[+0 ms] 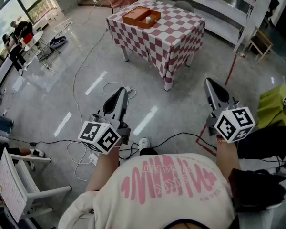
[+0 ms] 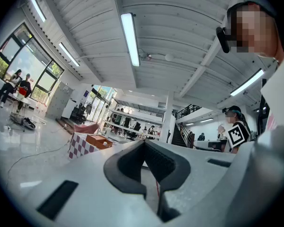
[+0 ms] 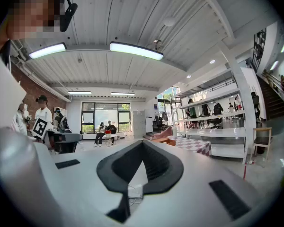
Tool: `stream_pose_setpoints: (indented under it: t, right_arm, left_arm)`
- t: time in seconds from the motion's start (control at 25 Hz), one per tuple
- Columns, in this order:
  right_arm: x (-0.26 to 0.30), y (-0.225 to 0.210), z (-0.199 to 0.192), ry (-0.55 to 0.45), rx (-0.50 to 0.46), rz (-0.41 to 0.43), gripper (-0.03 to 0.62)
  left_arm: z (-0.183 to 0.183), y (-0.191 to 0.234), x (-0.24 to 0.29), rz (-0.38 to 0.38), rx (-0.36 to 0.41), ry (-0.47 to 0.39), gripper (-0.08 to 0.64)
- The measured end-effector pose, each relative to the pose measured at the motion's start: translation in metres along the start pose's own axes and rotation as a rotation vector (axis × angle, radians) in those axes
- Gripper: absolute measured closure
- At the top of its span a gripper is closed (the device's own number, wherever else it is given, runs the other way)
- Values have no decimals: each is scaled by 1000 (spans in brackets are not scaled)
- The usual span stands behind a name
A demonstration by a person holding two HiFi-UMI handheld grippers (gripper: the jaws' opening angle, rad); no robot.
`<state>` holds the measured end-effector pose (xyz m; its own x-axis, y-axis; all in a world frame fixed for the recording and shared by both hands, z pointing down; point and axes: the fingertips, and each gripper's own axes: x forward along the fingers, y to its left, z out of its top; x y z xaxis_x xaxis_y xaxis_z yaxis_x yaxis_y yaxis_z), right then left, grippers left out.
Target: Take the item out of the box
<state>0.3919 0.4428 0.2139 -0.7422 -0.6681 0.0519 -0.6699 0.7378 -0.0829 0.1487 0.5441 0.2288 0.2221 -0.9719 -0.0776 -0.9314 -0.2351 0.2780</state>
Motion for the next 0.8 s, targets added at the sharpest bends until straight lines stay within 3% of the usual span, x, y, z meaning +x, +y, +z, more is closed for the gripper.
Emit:
stream_pose_setpoints:
  t: [0.36,0.6,0.8]
  right_arm:
    - [54,-2,11,-12,5,-16,589]
    - [107,7,25,-33,-14,-30,589]
    - [156,13,32,-66,24,-44,589]
  left_arm:
    - [16,41,28,-17,4,-10,553]
    - [40,90,53,-41,13,-28,553]
    - [63,132,75,-67,36,-25,554]
